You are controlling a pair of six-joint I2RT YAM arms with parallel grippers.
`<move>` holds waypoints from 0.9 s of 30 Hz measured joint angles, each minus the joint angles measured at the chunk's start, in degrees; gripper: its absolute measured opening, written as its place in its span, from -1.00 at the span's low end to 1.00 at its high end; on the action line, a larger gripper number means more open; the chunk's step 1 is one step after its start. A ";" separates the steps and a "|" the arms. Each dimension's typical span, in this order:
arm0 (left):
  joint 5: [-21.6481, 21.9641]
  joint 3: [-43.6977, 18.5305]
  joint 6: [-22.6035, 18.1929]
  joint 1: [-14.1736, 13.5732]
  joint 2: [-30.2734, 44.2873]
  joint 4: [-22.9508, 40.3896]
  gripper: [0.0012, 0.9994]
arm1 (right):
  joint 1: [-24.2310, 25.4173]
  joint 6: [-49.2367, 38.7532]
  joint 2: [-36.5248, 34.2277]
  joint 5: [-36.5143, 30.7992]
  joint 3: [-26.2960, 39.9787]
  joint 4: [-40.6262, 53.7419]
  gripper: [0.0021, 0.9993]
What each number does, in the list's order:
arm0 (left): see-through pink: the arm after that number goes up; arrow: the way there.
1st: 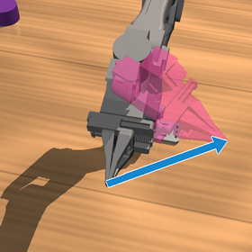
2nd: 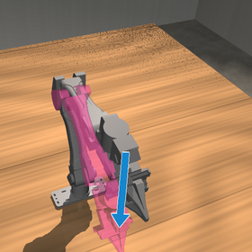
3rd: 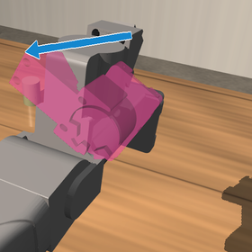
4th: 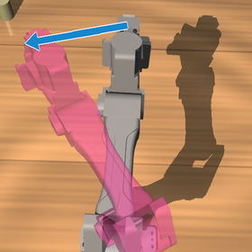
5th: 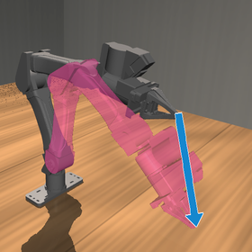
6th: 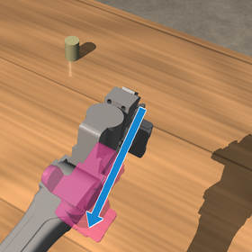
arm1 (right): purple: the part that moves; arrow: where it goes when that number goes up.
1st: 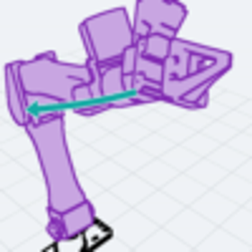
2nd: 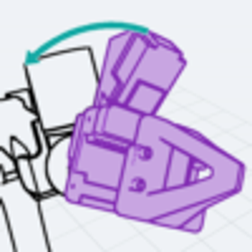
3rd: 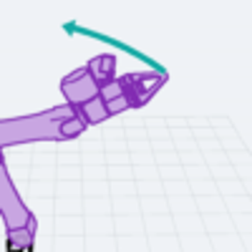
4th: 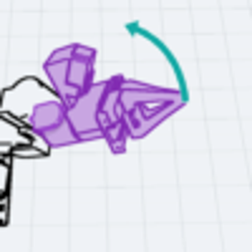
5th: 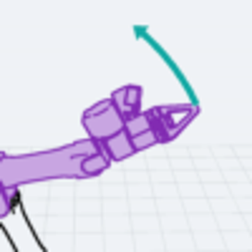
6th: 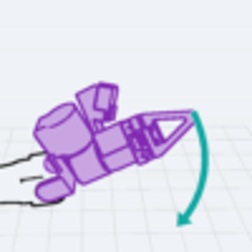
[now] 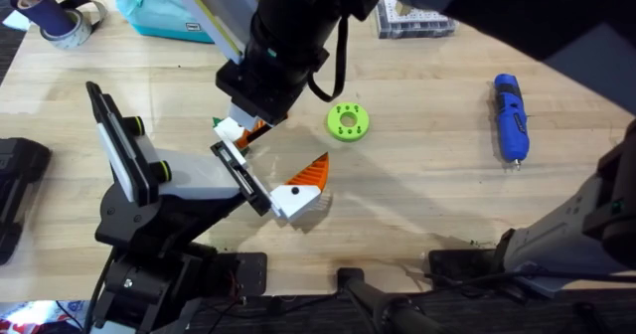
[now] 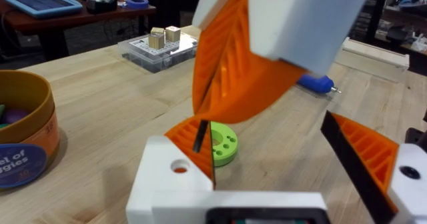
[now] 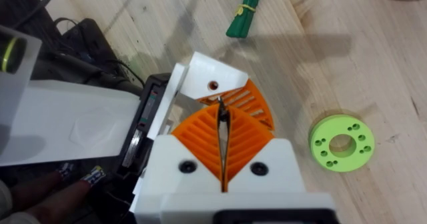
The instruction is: Pick up the gripper from the table and insert it into the empty holder that is missing its gripper. Then pick up a screw, insert it into the mounting hole, and use the screwdriver to tighten it. Finally, clean up the table by picking up the vegetable and placing it into the bucket.
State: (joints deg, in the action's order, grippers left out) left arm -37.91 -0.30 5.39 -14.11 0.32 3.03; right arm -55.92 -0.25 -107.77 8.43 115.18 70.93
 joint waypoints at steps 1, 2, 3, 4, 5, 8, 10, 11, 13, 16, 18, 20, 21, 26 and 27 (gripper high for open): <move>0.00 0.00 0.00 0.00 0.00 -0.02 0.98 | 0.00 0.00 0.00 0.00 0.00 0.09 -0.98; 0.00 0.00 0.00 0.00 0.00 0.00 0.98 | 0.00 -0.02 0.00 0.00 0.00 0.05 -0.98; 0.00 0.00 0.02 0.00 0.00 0.00 0.98 | 0.00 0.00 0.02 0.00 0.00 -0.05 -0.98; 0.00 0.00 0.00 0.00 0.00 0.00 0.98 | 0.00 0.00 0.02 0.02 0.00 -0.21 -0.98; 0.00 0.00 0.00 0.00 0.00 0.00 0.98 | 0.00 0.00 0.02 0.00 0.00 -0.45 -0.98; 0.00 0.00 0.00 0.00 -0.02 0.00 0.98 | 0.04 0.00 0.02 0.02 0.00 -0.63 -0.98; 0.00 0.00 0.00 0.00 0.00 0.00 0.98 | 0.04 0.00 0.02 0.02 0.00 -0.35 -0.98; 0.00 0.00 0.02 0.00 0.00 0.00 0.98 | 0.04 0.00 0.02 0.02 0.00 -0.31 -0.98; 0.00 0.00 0.00 0.00 0.00 0.00 0.98 | 0.04 0.00 0.02 0.02 0.00 -0.48 -0.98; 0.00 0.00 0.00 0.00 0.00 0.00 0.98 | 0.04 0.00 0.02 0.06 0.00 -1.38 -0.98; 0.00 0.00 0.00 0.00 0.00 0.00 0.98 | 0.01 0.00 0.02 0.07 0.00 -1.77 -0.98; 0.00 0.00 0.00 0.00 -0.01 0.00 0.98 | -0.05 0.00 0.02 0.04 0.00 -1.83 -0.98; 0.00 0.00 0.02 0.00 0.00 0.00 0.98 | -0.13 0.00 0.02 0.06 0.00 -1.85 -0.98; 0.00 0.00 0.00 0.00 0.00 0.00 0.98 | -0.33 0.00 0.02 0.07 0.00 -1.88 -0.98; 0.00 0.00 0.00 0.00 0.00 0.00 0.98 | -0.33 0.00 0.02 0.07 0.00 -1.88 -0.98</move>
State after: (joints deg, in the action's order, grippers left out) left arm -37.91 -0.30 5.39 -14.11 0.32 3.03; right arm -56.25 -0.25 -107.74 8.49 115.18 69.06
